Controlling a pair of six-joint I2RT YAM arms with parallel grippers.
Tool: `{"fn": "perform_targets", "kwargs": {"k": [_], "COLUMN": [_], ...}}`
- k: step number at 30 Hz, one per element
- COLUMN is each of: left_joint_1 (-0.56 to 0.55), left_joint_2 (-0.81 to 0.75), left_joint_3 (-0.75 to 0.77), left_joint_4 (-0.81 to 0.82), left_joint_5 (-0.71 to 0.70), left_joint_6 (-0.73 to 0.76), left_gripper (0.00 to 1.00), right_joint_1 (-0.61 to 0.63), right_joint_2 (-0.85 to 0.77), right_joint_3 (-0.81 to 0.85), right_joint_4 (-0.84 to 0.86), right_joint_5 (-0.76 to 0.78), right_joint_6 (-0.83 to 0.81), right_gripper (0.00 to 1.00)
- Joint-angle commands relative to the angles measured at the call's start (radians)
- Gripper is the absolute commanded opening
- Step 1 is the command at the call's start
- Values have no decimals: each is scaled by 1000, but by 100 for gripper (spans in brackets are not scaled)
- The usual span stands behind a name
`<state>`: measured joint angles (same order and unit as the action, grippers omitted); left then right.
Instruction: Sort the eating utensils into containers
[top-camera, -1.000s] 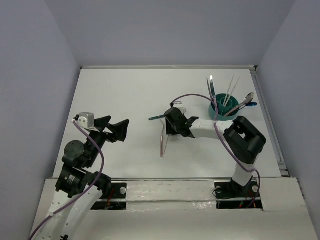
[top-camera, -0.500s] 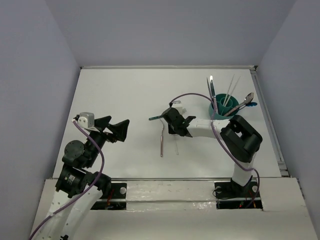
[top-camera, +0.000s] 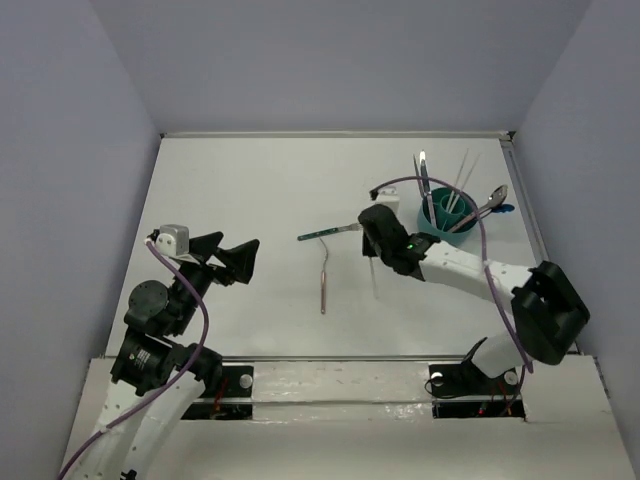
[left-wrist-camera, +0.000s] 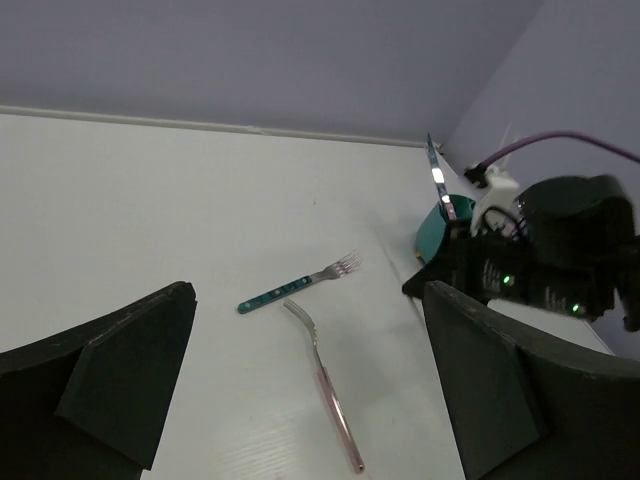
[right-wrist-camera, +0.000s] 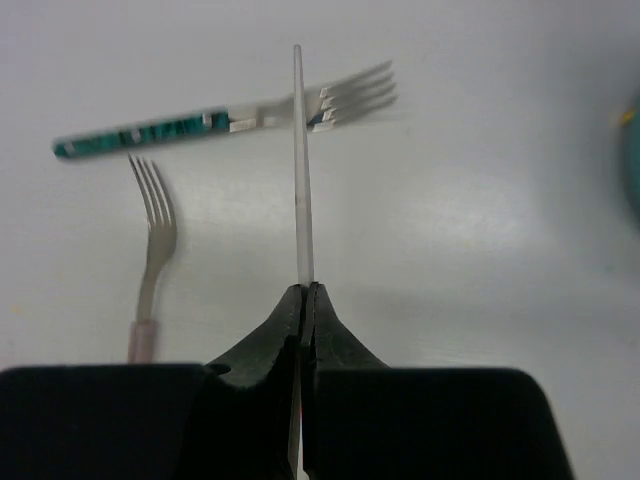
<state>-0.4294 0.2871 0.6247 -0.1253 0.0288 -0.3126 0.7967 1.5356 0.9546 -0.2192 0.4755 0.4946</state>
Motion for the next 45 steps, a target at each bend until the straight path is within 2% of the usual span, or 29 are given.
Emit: {"fn": "perform_targets", "kwargs": {"k": [1, 3, 4, 7, 10, 17, 22, 26, 32, 40, 45], "left_joint_1": [8, 8, 8, 8, 8, 8, 8, 8, 8, 8, 8], "left_joint_2": [14, 15, 17, 14, 18, 41, 61, 66, 66, 60, 58], "left_joint_3": [20, 21, 21, 23, 23, 24, 27, 26, 27, 26, 26], "left_joint_4": [39, 39, 39, 41, 46, 47, 62, 64, 61, 56, 56], "left_joint_5": [20, 23, 25, 26, 33, 34, 43, 45, 43, 40, 37], "left_joint_6": [4, 6, 6, 7, 7, 12, 13, 13, 13, 13, 13], "left_gripper": [99, 99, 99, 99, 99, 99, 99, 99, 99, 99, 99], "right_joint_1": [-202, -272, -321, -384, -459, -501, -510, -510, -519, -530, -530], "right_joint_2": [-225, -282, -317, -325, -258, -62, -5, 0, -20, 72, 71], "right_joint_3": [-40, -76, -100, -128, -134, -83, -70, -60, -77, -169, -203], "right_joint_4": [275, 380, 482, 657, 930, 1239, 1351, 1365, 1370, 1457, 1439], "right_joint_5": [65, 74, 131, 209, 187, 258, 262, 258, 273, 301, 314], "right_joint_6": [-125, -160, -201, -318, -425, -685, -806, -843, -844, -844, -775], "right_gripper": [0, 0, 0, 0, 0, 0, 0, 0, 0, 0, 0]}}
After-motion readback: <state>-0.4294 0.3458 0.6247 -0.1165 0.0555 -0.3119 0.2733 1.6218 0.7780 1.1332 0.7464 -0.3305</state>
